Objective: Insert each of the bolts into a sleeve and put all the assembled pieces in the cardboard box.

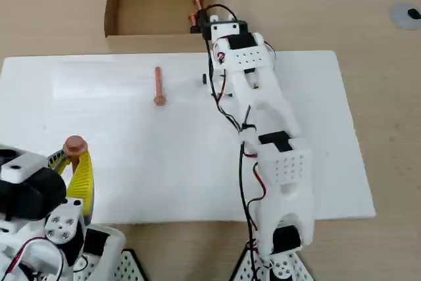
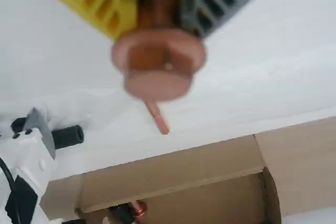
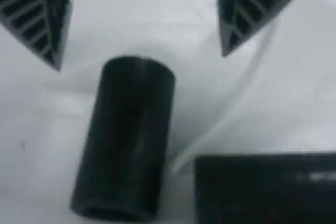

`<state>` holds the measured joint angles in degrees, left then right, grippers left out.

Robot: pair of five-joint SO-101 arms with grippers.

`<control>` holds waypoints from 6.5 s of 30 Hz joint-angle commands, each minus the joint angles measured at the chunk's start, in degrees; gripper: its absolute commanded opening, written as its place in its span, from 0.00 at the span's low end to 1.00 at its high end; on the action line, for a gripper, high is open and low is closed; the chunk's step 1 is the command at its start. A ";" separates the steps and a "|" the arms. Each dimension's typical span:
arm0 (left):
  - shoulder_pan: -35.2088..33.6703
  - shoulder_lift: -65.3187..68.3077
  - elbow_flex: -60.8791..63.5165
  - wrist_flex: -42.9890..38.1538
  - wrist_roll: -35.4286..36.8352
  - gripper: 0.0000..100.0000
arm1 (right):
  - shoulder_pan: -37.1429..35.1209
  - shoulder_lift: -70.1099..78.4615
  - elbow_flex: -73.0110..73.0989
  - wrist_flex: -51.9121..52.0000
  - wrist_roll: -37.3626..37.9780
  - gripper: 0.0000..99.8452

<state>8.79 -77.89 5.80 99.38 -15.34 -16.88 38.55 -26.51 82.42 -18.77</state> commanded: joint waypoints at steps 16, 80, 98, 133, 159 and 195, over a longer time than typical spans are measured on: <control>0.44 0.13 -0.18 -1.58 -1.23 0.01 | 1.54 0.13 -14.37 -2.64 7.82 0.23; 0.35 0.13 -0.26 -2.73 -1.14 0.01 | 4.35 17.45 -30.64 9.32 8.09 0.01; 0.35 -0.31 -0.26 -7.56 2.90 0.01 | 2.15 -3.56 -55.78 20.04 11.16 0.01; 0.35 -0.31 0.18 -11.34 3.16 0.01 | -25.54 -97.01 55.87 -4.04 20.92 0.01; 0.88 -0.31 8.18 -23.21 20.04 0.00 | -39.52 -147.56 114.15 -50.90 20.48 0.01; 11.25 -0.40 29.98 -40.09 24.70 0.00 | -39.25 -147.82 109.14 -54.33 13.71 0.01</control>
<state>22.15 -78.07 35.96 60.88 9.01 -55.65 -103.34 86.90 29.67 -3.91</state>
